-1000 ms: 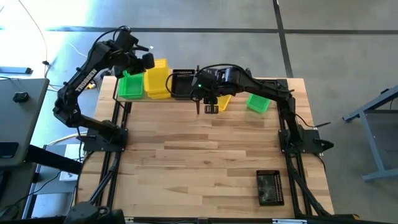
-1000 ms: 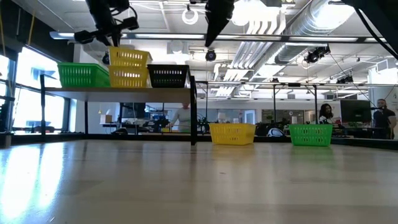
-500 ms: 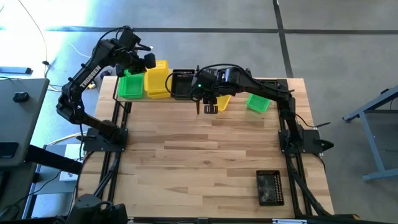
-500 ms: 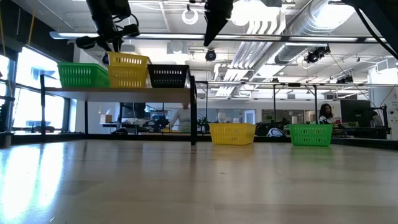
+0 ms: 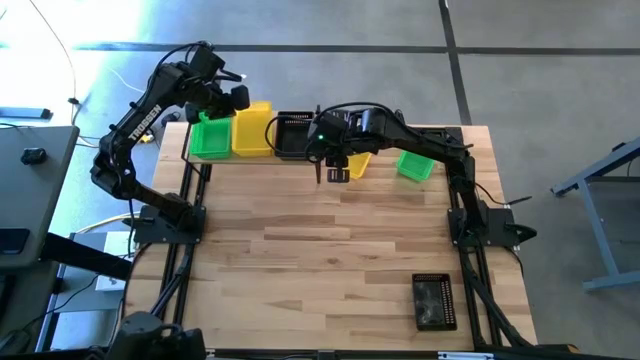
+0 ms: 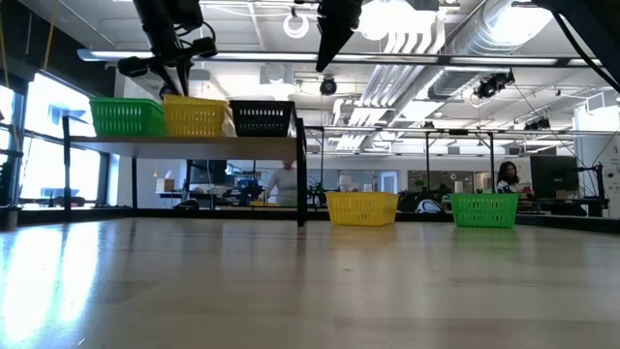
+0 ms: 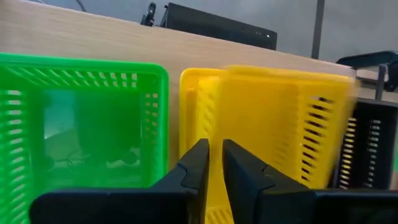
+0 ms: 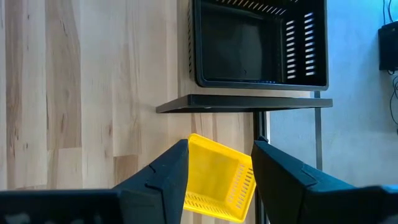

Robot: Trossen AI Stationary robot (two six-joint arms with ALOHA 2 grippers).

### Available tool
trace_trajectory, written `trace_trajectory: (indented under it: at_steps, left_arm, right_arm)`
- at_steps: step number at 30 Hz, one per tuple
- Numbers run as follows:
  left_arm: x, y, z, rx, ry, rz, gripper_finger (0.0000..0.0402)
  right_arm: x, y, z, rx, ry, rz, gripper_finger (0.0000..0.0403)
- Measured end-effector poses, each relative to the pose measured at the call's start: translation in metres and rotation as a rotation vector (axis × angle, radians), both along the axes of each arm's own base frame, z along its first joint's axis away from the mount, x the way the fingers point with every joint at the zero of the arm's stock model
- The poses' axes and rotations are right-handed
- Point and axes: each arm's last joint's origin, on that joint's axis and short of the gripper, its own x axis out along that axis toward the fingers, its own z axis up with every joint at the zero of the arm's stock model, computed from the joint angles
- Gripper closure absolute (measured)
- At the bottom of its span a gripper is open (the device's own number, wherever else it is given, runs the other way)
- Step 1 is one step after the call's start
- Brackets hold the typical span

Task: Stack baskets on shelf by color
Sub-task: Stack the bottom yellow bin on top of the yellow bin on the shelf, then stack the black bin on top of the black bin on the shelf

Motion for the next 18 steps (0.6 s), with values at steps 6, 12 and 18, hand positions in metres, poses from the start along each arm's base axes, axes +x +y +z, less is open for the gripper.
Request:
trace_trajectory:
  at_steps: [6,12,18]
  left_arm:
    - [0.001,0.0,0.0,-0.015,-0.03,0.001,0.0341]
    - [0.001,-0.001,0.001,0.01,-0.02,-0.038,0.0332]
    - [0.004,-0.013,0.015,0.127,-0.026,-0.143,0.0337]
  right_arm:
    - [-0.001,-0.004,0.0,0.0,0.0,-0.009,0.0242]
    - [-0.001,-0.005,0.0,0.0,0.0,-0.012,0.0242]
    - [-0.005,-0.004,-0.002,0.02,0.034,-0.029,0.0242]
